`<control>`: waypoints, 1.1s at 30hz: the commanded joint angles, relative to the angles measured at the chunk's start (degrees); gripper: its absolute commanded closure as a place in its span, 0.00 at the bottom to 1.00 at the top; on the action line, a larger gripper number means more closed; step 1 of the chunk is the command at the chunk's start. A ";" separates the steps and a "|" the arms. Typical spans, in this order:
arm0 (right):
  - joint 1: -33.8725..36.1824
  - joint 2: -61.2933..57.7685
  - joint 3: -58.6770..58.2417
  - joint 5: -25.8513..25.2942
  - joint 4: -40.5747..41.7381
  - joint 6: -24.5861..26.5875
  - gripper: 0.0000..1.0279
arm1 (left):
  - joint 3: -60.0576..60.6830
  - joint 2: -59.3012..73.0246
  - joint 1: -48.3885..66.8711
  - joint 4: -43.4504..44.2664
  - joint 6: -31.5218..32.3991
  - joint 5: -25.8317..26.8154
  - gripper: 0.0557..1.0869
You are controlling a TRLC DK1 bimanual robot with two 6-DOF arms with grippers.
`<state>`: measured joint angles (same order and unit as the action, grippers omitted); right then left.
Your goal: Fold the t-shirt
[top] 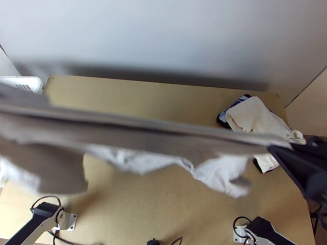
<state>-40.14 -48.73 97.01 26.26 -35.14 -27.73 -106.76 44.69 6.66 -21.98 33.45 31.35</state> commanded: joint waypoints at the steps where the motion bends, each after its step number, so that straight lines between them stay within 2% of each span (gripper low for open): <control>1: -0.03 1.27 2.66 6.26 -1.43 -3.83 0.98 | -0.91 -4.61 1.17 -1.14 0.39 0.37 0.97; 5: 0.24 1.27 1.43 7.49 -1.52 -6.90 0.98 | 0.59 -5.22 1.34 -3.69 0.65 0.46 0.97; 7: 0.24 1.62 -1.56 7.49 -1.52 -7.43 0.98 | 5.16 -5.93 1.25 -3.77 0.83 0.37 0.97; 11: 0.15 3.47 -12.64 7.40 -0.64 -6.99 0.97 | 21.95 -8.12 0.99 -3.42 -2.08 0.02 0.97; 14: 0.94 6.02 -24.15 7.14 3.49 -4.62 0.97 | 36.36 -8.04 -0.24 -2.10 -5.24 -0.33 0.97; 16: 3.84 7.95 -33.03 7.14 8.06 -3.39 0.97 | 46.12 -6.89 -2.79 2.55 -5.59 -0.06 0.97; 20: 9.55 9.18 -47.88 7.23 18.26 -2.16 0.97 | 60.97 0.93 -4.46 18.99 -4.27 0.02 0.97; 25: 18.69 5.66 -59.13 7.58 32.15 -2.51 0.97 | 60.09 18.95 -4.02 27.43 -4.36 0.02 0.97; 29: 29.33 -7.43 -62.73 6.43 45.42 -8.84 0.97 | 52.88 35.29 -3.67 30.41 -4.01 -0.59 0.97; 32: 33.20 -18.95 -59.75 0.81 46.91 -9.19 0.97 | 45.32 45.31 -2.88 30.33 -2.78 -1.91 0.97; 33: 34.43 -22.02 -58.34 0.63 46.74 -9.45 0.98 | 43.13 48.04 -2.52 30.33 -2.69 -2.26 0.97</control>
<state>-16.43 -53.23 40.62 31.92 2.39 -34.13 -54.98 72.10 3.25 4.62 29.54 30.81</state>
